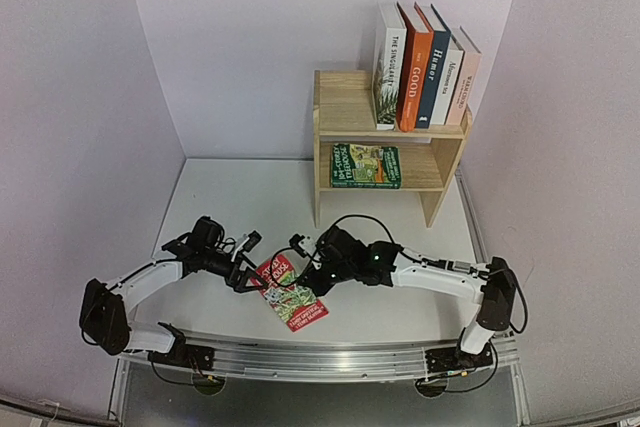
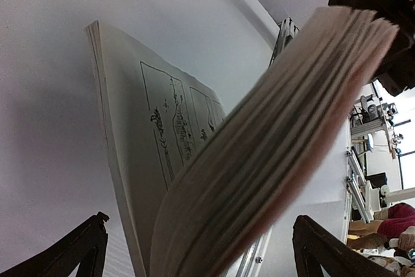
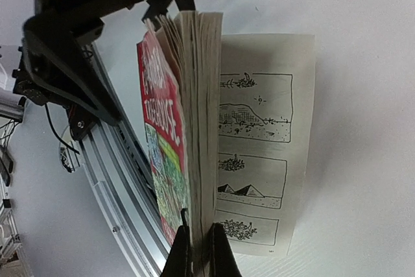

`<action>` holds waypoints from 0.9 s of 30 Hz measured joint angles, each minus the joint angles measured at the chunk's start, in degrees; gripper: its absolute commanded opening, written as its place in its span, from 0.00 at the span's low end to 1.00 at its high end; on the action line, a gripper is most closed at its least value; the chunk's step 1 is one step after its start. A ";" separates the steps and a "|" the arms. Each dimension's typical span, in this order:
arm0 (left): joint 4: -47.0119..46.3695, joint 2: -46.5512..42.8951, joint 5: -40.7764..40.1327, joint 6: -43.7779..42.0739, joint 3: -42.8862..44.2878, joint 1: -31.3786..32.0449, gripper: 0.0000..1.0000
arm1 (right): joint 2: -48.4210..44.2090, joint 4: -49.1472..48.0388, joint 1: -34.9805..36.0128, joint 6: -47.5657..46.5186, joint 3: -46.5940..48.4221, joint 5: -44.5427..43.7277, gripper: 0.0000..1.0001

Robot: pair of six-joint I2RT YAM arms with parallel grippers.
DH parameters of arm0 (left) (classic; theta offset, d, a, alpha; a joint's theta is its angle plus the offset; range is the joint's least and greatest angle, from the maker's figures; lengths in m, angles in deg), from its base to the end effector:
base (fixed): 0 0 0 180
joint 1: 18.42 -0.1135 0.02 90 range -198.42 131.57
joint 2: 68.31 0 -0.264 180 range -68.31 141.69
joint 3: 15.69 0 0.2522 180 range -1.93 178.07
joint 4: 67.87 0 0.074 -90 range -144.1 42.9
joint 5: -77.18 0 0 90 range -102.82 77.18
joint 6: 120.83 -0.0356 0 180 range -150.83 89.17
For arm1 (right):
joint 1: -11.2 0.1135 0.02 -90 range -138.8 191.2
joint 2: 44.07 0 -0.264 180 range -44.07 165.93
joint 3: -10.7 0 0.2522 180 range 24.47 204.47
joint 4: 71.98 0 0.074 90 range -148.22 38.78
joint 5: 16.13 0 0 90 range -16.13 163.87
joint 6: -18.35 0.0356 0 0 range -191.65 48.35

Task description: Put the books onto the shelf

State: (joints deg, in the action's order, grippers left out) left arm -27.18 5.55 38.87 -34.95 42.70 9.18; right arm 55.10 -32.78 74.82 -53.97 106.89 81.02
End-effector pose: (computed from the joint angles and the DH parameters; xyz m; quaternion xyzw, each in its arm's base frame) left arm 0.2026 -0.1374 0.2200 0.3573 0.7936 -0.4616 0.1716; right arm 0.1715 0.3558 0.2876 -0.3793 0.8302 0.3068 0.2698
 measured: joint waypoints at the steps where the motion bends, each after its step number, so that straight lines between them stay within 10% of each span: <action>1: 0.34 0.11 0.23 -0.58 0.01 0.01 0.99 | 0.00 -0.09 -0.01 -0.91 0.60 0.42 0.00; 9: 3.29 0.43 5.40 -2.07 3.72 0.01 0.75 | 0.02 -0.66 -0.25 -6.57 4.82 4.24 0.00; 17: 7.60 -0.04 8.82 -4.59 9.50 -0.02 0.00 | 1.79 3.48 -2.80 -11.17 9.01 6.52 0.00; 22: 7.70 -0.11 8.45 -1.28 9.77 -0.19 0.00 | 3.76 7.29 -2.69 -12.35 13.09 0.36 0.94; 27: 3.27 -0.67 1.25 17.58 9.68 -2.37 0.00 | 3.92 7.75 -2.23 -13.31 16.58 -20.27 0.95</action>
State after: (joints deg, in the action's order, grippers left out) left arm -23.91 4.88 40.12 -17.37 52.38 6.82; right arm 59.02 -25.02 72.60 -67.28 123.47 60.75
